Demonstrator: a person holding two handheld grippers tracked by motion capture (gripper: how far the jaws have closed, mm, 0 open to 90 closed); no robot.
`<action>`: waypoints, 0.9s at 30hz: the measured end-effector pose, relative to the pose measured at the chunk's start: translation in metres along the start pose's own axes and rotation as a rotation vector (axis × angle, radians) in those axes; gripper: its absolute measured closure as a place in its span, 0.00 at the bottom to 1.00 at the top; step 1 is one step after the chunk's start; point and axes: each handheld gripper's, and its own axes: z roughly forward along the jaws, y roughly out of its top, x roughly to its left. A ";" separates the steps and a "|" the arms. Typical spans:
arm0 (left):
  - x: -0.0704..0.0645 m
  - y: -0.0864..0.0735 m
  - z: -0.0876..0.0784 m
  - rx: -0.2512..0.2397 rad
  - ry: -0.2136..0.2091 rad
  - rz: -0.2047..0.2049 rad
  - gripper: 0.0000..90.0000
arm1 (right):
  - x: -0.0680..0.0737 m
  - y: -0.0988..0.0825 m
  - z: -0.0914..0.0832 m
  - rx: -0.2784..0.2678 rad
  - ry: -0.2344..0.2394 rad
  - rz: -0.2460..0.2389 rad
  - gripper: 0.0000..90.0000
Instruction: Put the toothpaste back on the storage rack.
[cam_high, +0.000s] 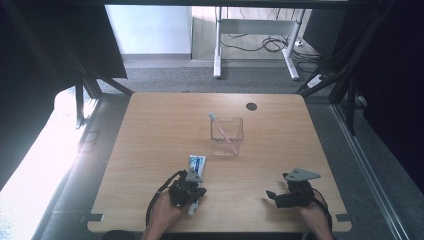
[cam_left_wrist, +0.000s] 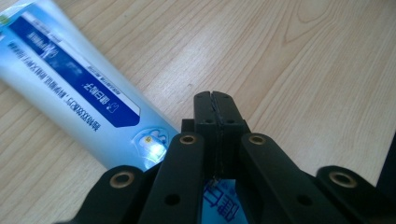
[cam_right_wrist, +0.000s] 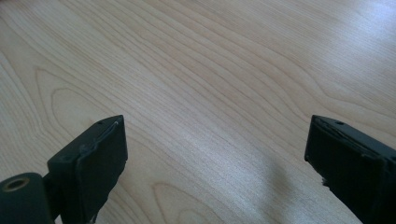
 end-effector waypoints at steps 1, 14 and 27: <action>0.000 -0.001 -0.001 0.001 0.003 0.002 0.99 | 0.000 0.000 0.000 -0.001 0.001 0.001 0.07; 0.011 -0.014 -0.013 0.046 0.033 0.019 0.99 | -0.002 -0.001 0.000 0.003 -0.002 0.004 0.08; 0.028 -0.023 -0.024 0.073 0.046 0.017 0.99 | -0.003 -0.002 0.000 0.003 -0.005 0.011 0.08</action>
